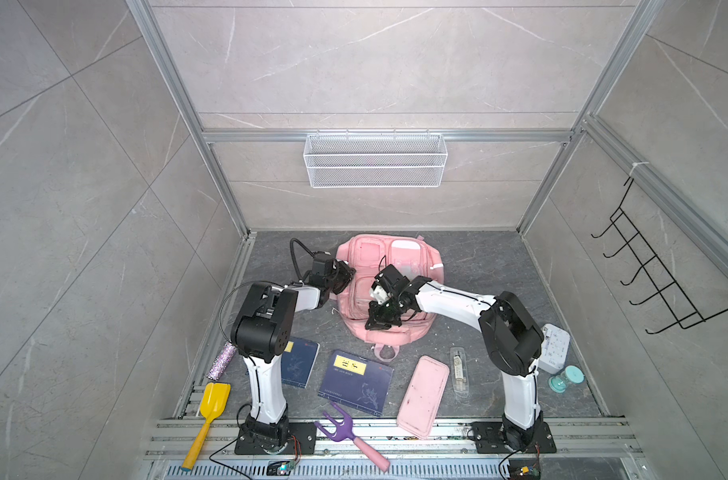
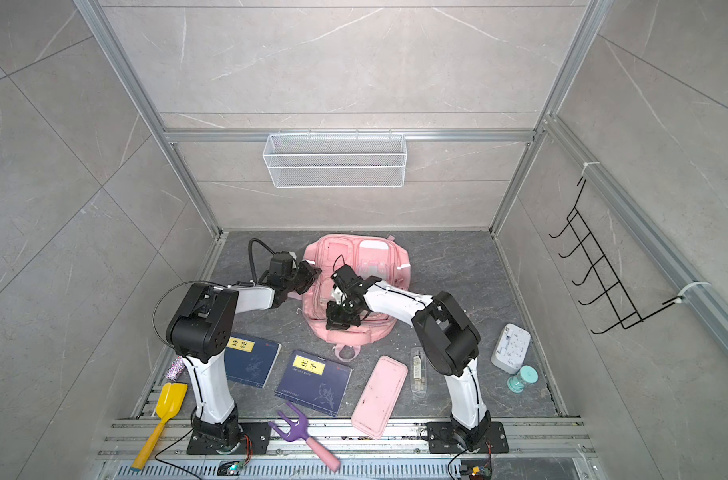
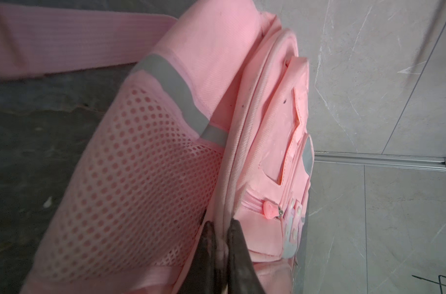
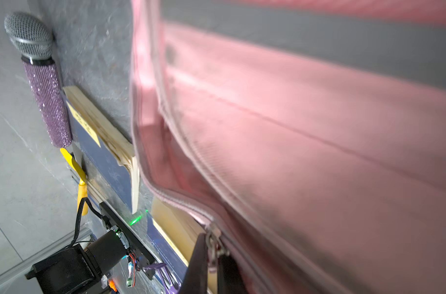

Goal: Pack books, pencil case, and school supplies into a backpack
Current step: Unzip the student bag at the center of the table.

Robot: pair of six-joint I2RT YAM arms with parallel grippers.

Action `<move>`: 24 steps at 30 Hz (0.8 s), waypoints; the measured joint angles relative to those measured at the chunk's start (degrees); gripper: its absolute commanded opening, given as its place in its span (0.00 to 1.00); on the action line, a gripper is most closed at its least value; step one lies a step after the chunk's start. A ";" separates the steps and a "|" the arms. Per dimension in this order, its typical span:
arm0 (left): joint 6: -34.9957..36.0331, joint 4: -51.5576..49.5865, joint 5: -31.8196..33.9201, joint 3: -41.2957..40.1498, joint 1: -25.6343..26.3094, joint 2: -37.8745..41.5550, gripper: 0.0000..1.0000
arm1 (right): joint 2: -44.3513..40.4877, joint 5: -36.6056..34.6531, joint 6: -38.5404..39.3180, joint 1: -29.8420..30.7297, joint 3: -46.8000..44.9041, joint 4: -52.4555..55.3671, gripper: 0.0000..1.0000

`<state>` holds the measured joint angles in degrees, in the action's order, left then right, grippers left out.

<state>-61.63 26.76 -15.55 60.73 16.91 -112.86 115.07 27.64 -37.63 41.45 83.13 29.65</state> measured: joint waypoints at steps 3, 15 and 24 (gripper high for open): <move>-1.53 2.25 0.81 -2.16 -0.35 0.83 0.00 | -1.40 -0.83 2.10 -2.71 -1.09 2.01 0.00; -7.13 8.50 4.61 -3.91 4.24 0.22 0.07 | -5.79 -3.87 11.34 -8.76 -2.78 10.40 0.00; -8.72 9.73 4.72 -2.97 6.36 -1.11 0.05 | -9.51 -3.80 9.14 -3.15 -11.61 6.84 0.00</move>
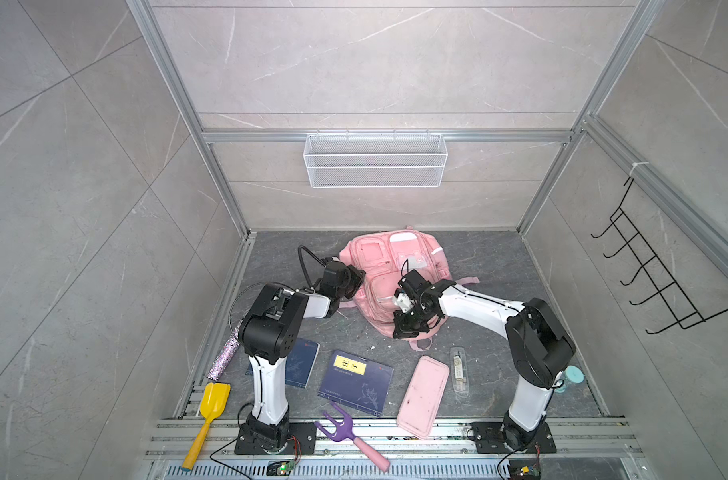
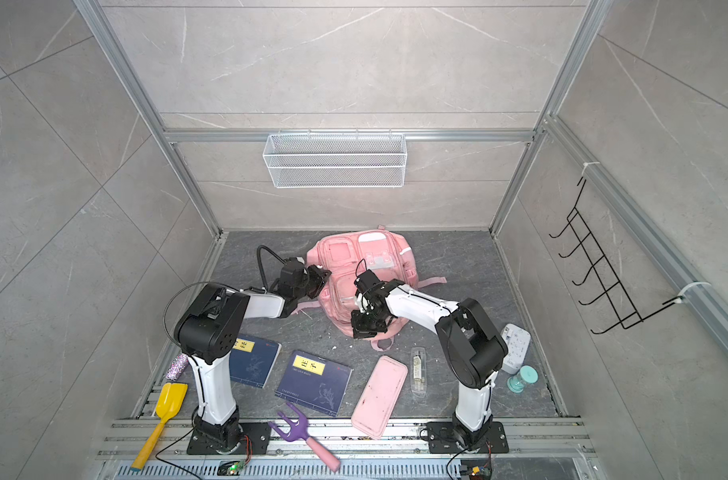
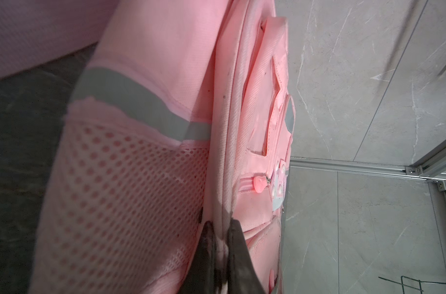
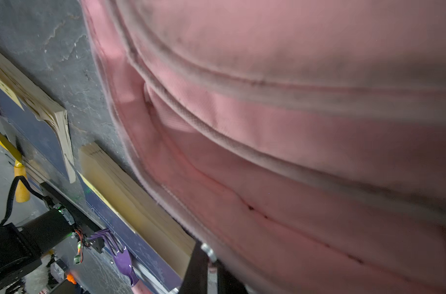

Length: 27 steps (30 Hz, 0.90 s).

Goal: Pack books, pencil case, and school supplies into a backpack
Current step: Unzip the student bag at the center of the table.

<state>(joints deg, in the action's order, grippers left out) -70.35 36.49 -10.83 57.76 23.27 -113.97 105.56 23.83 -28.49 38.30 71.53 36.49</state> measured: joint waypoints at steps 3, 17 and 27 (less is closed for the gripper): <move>0.00 0.02 0.11 0.66 0.02 -0.37 0.05 | 0.17 0.11 -1.75 2.23 0.09 -2.16 0.00; 0.04 1.44 0.35 -0.20 -0.22 -0.52 0.05 | 9.05 -5.25 -4.72 6.62 9.44 -5.62 0.00; 0.50 4.72 0.28 -10.97 -3.58 6.40 0.08 | 8.28 -9.05 -1.01 1.57 9.35 -1.03 0.00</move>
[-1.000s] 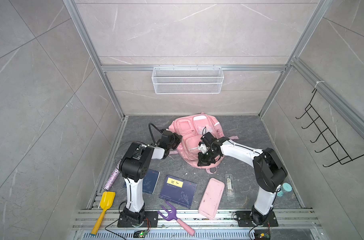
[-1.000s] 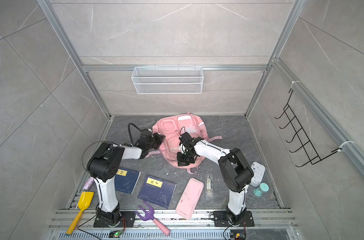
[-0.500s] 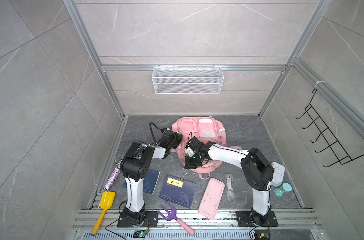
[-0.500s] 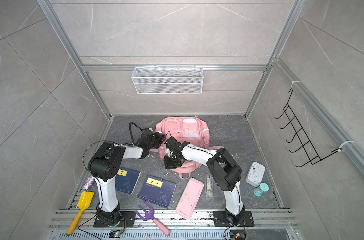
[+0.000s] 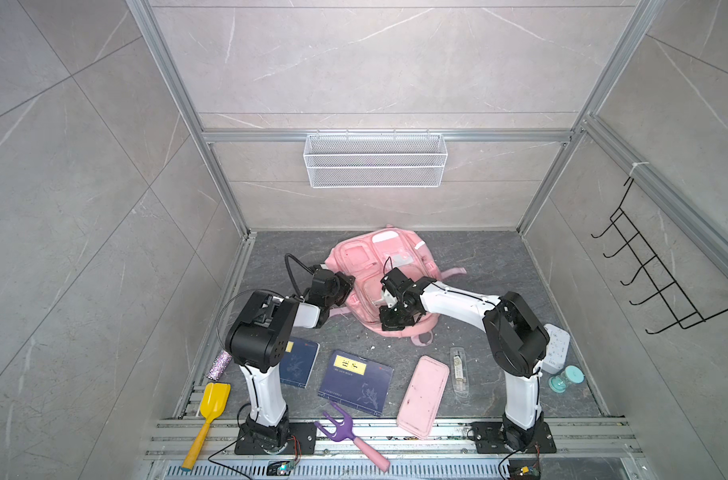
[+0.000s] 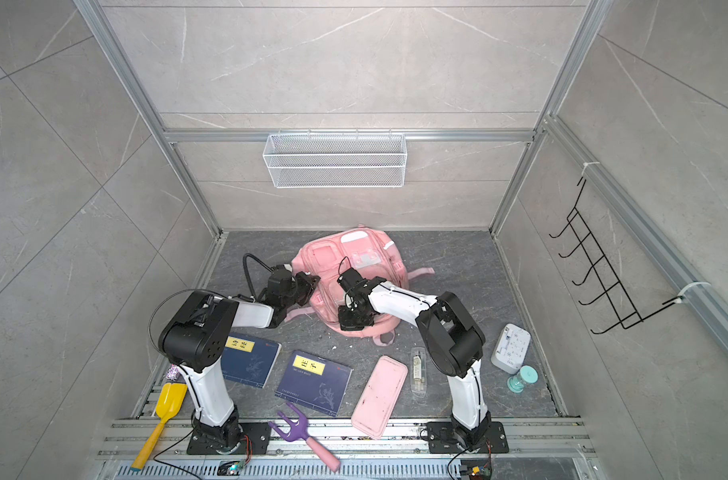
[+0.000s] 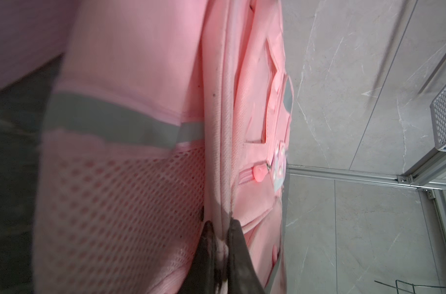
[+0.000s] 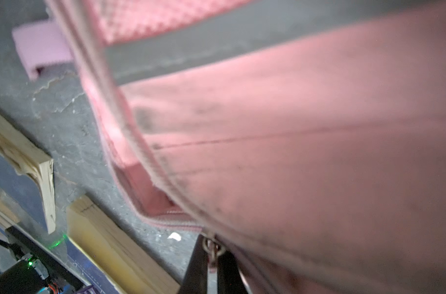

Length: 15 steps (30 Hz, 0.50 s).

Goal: Pack books, pencil case, and school supplies into a backpack
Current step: Unzip the student bag at the center of the table.

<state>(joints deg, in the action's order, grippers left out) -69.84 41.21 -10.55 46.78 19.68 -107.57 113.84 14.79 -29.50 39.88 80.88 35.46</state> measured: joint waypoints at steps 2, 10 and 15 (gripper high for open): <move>0.20 -0.09 0.09 -1.55 -0.35 1.42 0.12 | -0.39 -1.36 1.14 -2.73 0.00 0.57 0.00; 2.99 -5.27 0.57 -2.56 4.20 4.90 0.20 | -1.79 -7.43 5.46 -9.55 1.66 3.63 0.00; 4.35 -8.00 1.46 -0.70 7.04 4.90 0.22 | -3.45 -8.15 6.56 -9.51 -1.07 3.74 0.00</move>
<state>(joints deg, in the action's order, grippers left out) -65.49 33.21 -9.08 46.09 26.72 -102.67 110.39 6.63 -22.94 30.37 79.81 39.20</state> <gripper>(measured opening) 0.215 0.087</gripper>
